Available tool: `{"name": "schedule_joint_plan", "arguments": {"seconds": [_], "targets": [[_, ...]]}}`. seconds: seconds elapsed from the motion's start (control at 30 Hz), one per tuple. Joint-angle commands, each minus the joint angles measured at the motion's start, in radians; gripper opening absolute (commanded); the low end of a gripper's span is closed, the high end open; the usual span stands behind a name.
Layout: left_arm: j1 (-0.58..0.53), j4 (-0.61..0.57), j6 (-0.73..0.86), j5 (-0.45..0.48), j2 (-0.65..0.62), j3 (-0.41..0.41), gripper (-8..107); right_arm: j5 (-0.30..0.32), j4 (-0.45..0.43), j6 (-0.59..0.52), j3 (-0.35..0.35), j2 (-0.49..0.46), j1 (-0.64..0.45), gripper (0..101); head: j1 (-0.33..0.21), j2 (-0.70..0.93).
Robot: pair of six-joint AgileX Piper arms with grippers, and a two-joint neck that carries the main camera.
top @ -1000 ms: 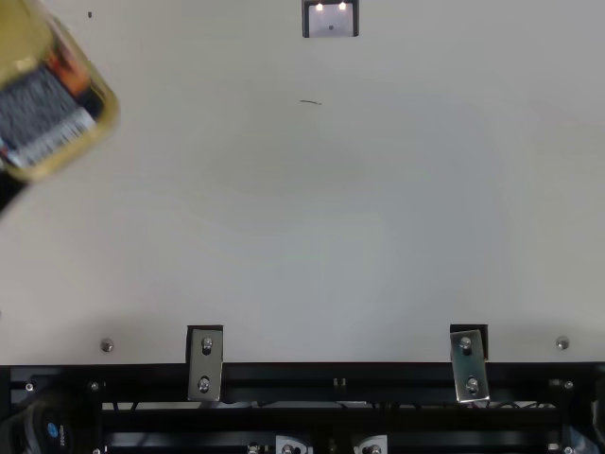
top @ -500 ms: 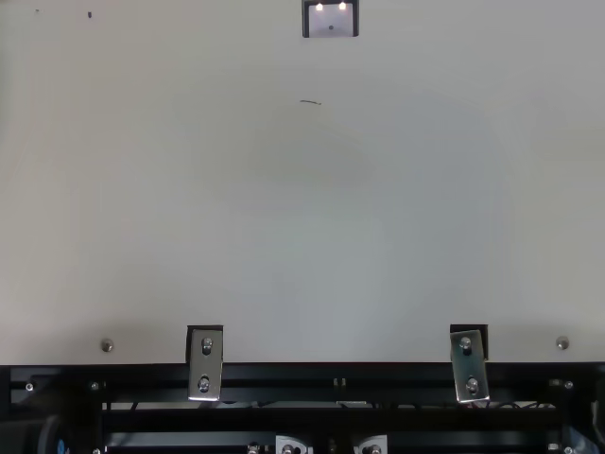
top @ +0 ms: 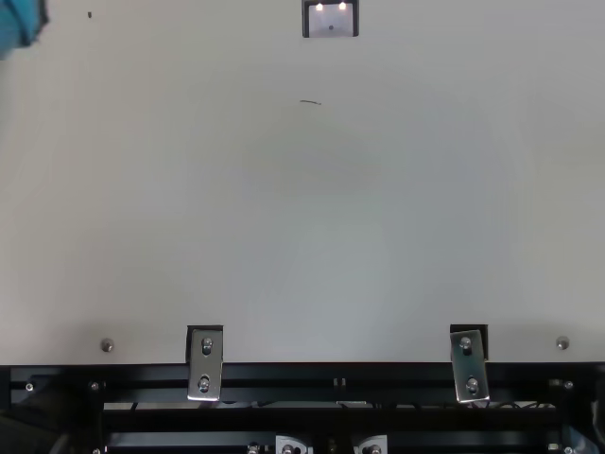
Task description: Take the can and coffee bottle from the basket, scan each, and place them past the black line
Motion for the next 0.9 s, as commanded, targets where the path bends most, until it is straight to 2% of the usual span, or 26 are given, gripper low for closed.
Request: {"name": "schedule_joint_plan", "arguments": {"seconds": [0.0, 0.17, 0.3, 0.67, 0.87], "targets": [[-0.027, 0.069, 0.013, -0.021, 0.007, 0.013, 10, 0.0, 0.0, 0.0, 0.0, 0.0, 0.0, 101, 0.023, -0.023], [-0.068, 0.149, 0.045, -0.077, 0.019, 0.059, 10, 0.0, 0.0, 0.0, 0.0, 0.0, 0.0, 101, 0.032, -0.027], [-0.109, 0.18, 0.088, -0.16, 0.013, 0.126, 10, 0.0, 0.0, 0.0, 0.0, 0.0, 0.0, 101, 0.032, -0.027], [-0.237, 0.158, 0.198, -0.485, -0.062, 0.403, 10, 0.0, 0.0, 0.0, 0.0, 0.0, 0.0, 101, 0.032, -0.027], [-0.266, 0.174, 0.238, -0.673, -0.087, 0.567, 10, 0.0, 0.0, 0.0, 0.0, 0.0, 0.0, 101, 0.032, -0.027]]}}
